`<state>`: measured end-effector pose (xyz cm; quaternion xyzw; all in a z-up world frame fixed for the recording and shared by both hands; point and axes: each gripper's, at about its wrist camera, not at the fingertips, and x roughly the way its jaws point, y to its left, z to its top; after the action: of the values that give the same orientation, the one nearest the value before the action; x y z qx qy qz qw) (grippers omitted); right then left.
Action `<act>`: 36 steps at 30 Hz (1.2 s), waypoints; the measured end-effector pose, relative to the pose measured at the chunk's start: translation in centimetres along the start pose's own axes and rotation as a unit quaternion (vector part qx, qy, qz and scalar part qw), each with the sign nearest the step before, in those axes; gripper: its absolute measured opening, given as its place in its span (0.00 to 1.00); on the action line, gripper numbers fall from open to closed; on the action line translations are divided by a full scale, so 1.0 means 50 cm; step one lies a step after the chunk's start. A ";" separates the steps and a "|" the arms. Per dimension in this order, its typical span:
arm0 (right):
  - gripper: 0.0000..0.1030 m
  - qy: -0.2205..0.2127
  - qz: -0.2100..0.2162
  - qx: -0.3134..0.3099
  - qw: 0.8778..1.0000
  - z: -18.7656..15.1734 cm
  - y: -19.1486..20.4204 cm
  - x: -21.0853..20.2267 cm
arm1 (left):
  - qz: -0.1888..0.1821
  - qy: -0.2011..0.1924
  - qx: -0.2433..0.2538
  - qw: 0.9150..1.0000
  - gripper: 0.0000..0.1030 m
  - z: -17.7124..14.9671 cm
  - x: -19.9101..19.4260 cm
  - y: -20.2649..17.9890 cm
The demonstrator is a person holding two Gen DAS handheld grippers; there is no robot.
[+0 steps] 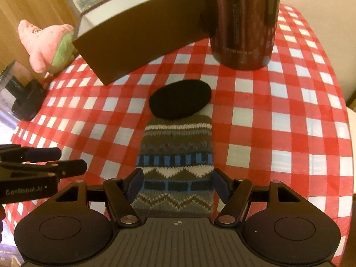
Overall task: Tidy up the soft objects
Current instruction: 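Grasp the patterned knit sock with the right tool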
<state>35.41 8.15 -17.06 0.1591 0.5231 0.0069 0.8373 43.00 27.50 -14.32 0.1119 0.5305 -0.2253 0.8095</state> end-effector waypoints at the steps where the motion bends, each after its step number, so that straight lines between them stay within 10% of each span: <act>1: 0.67 0.001 0.000 0.001 1.000 0.002 0.000 0.004 | 0.000 0.002 0.000 1.000 0.54 -0.001 0.003 0.001; 9: 0.86 0.013 -0.006 -0.016 1.000 0.014 0.019 0.043 | 0.003 0.011 -0.002 1.000 0.54 -0.005 0.022 0.006; 20: 0.86 0.000 -0.043 -0.098 0.994 -0.009 0.054 0.075 | 0.003 0.014 -0.002 1.000 0.54 -0.006 0.035 0.006; 36: 0.34 -0.012 -0.020 -0.122 0.992 -0.036 0.003 0.018 | -0.016 0.004 0.034 0.999 0.54 0.002 0.045 -0.023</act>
<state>34.27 8.93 -18.51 0.0455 0.5116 0.0522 0.8564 43.29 25.90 -16.28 0.1314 0.5274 -0.2557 0.7995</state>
